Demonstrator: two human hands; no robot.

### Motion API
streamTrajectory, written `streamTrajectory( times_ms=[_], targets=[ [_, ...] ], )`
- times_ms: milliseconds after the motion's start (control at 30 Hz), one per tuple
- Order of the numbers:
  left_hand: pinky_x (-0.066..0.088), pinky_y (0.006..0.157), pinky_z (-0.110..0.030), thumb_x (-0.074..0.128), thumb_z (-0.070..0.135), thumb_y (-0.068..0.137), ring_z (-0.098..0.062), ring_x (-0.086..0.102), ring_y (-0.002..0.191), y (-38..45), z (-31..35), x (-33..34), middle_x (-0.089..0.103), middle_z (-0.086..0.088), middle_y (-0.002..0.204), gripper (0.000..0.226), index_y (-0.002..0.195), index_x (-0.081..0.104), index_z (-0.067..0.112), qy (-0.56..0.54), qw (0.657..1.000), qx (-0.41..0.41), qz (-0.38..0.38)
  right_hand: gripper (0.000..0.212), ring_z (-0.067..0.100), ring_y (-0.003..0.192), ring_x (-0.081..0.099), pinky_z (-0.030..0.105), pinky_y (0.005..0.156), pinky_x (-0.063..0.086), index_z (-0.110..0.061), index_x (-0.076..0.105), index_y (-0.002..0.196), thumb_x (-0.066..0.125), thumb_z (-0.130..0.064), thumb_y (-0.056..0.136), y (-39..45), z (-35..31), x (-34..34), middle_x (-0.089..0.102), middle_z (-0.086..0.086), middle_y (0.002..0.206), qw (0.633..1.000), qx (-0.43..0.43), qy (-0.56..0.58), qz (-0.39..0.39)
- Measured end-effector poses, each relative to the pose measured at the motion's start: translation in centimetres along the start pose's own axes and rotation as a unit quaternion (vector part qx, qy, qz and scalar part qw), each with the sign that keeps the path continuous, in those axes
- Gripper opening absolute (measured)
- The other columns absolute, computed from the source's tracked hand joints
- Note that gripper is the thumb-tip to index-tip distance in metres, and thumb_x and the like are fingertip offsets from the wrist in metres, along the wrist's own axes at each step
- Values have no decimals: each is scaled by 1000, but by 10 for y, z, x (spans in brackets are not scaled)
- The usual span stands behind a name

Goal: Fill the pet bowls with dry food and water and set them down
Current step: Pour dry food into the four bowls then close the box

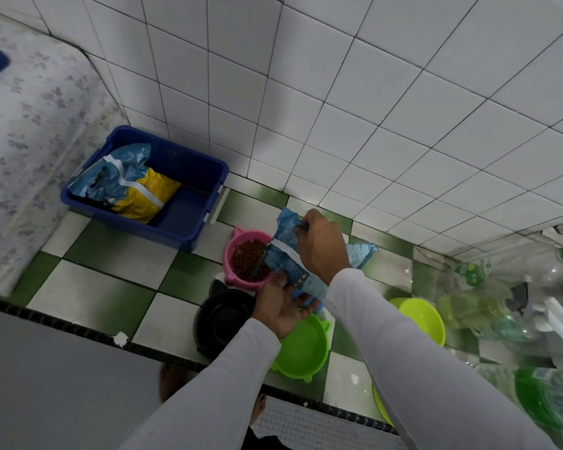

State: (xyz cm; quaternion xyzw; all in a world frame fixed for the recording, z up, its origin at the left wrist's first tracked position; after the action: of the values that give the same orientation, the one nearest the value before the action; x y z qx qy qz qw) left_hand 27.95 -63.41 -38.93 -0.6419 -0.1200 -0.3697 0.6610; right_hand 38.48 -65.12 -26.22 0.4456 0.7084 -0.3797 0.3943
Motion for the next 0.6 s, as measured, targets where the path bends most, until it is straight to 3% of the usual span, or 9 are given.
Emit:
streamTrajectory(
  times_ms=[267, 533, 600],
  targets=[
    [49, 75, -46, 42, 43, 108, -35, 64, 93, 1, -1, 2, 79, -14, 85, 38, 111, 65, 13, 8, 1000, 1, 4, 16, 28, 77, 52, 31, 68, 39, -7, 56, 107, 57, -22, 101, -2, 4, -1, 67, 18, 100, 1000, 3, 13, 6],
    [53, 77, -48, 46, 40, 108, -38, 66, 102, 4, -3, 2, 79, -14, 95, 33, 122, 62, 15, 20, 1000, 16, 3, 12, 33, 84, 61, 36, 71, 49, -11, 55, 102, 57, -22, 99, -4, 16, -2, 67, 15, 97, 998, 17, 44, 29],
    [54, 77, -47, 46, 39, 108, -38, 67, 104, 3, -3, 4, 78, -15, 100, 33, 124, 61, 15, 26, 999, 23, 4, 10, 32, 83, 60, 34, 68, 45, -13, 53, 98, 56, -22, 99, -5, 21, -4, 66, 14, 96, 998, 20, 52, 37]
  ],
)
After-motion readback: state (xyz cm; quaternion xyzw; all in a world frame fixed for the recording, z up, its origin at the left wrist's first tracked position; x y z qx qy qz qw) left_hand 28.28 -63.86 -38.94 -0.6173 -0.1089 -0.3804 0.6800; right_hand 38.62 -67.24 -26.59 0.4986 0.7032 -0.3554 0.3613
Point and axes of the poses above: each hand's wrist, its own y-axis towards the middle knuckle, its own x-axis out of the palm, z = x × y, the point moved 4 cm from there along y, towards the middle knuckle
